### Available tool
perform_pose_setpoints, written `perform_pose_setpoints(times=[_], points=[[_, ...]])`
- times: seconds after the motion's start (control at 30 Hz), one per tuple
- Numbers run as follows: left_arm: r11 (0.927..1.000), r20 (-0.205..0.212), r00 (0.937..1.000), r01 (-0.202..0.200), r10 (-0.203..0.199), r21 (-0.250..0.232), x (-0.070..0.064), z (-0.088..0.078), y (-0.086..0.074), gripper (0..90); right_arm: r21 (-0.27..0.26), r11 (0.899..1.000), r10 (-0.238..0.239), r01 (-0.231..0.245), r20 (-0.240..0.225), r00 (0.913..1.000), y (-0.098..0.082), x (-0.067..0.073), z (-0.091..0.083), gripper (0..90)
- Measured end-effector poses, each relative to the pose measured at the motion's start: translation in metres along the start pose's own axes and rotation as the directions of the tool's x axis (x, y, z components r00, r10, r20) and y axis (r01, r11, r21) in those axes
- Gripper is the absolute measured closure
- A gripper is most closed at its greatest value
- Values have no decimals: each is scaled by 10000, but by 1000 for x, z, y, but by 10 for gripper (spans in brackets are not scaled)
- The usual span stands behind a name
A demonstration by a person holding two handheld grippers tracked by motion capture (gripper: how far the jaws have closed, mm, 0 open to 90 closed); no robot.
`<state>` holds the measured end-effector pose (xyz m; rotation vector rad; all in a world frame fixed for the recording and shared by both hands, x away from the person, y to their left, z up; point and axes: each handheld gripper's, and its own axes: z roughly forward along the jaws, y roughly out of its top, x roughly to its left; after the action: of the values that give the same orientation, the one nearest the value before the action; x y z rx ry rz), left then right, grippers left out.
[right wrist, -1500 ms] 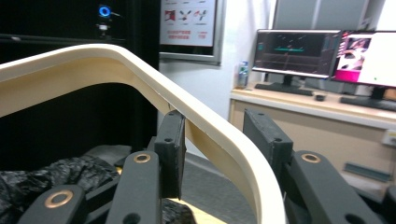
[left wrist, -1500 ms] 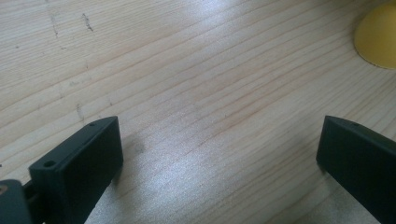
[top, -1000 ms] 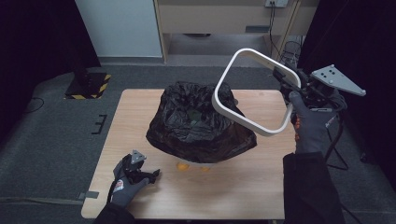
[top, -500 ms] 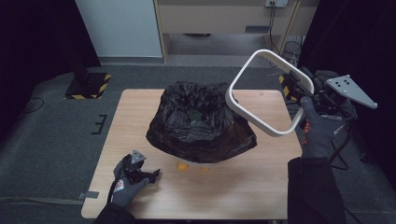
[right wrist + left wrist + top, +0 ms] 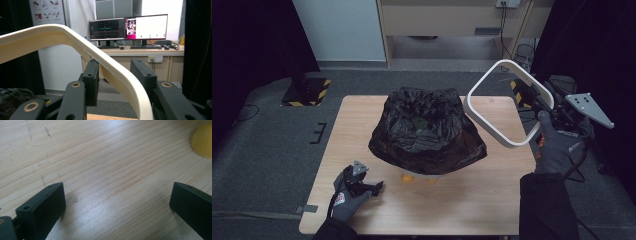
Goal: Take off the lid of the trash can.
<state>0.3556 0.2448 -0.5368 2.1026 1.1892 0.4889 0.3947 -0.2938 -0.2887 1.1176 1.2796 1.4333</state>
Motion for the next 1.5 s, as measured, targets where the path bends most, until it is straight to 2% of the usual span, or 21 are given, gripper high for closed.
perform_pose_setpoints(times=[0.17, 0.33, 0.8, 1.07, 1.27, 1.4, 1.5], points=[[10000, 1, 10000, 0, 0, 3, 0, 0, 0, 0, 184, 9998, 44, -53, 465, 9989, -12, -4, 4, 601], [10000, 1, 10000, -34, 34, 30, 0, 0, 0, 0, 449, 9990, -128, 89, 888, 9960, -25, -4, 10, 601], [10000, 3, 10000, -10, 10, 10, 0, 0, 0, 0, 1190, 9929, -230, 53, 1472, 9888, -68, -10, 21, 601], [10000, 2, 10000, -36, 36, 32, 0, 0, 0, 0, 1712, 9852, -288, 7, 1615, 9865, -89, -14, 24, 601], [10000, 4, 10000, -40, 40, 33, 0, 0, 0, 0, 2202, 9753, -197, -166, 1619, 9866, -108, -17, 25, 601], [10000, 4, 10000, -37, 36, 33, 0, 0, 0, 0, 2424, 9701, -319, -92, 1651, 9858, -118, -18, 25, 600], [10000, 4, 10000, -35, 35, 31, 0, 0, 0, 0, 2553, 9665, -180, -257, 1672, 9858, -124, -20, 25, 601]])
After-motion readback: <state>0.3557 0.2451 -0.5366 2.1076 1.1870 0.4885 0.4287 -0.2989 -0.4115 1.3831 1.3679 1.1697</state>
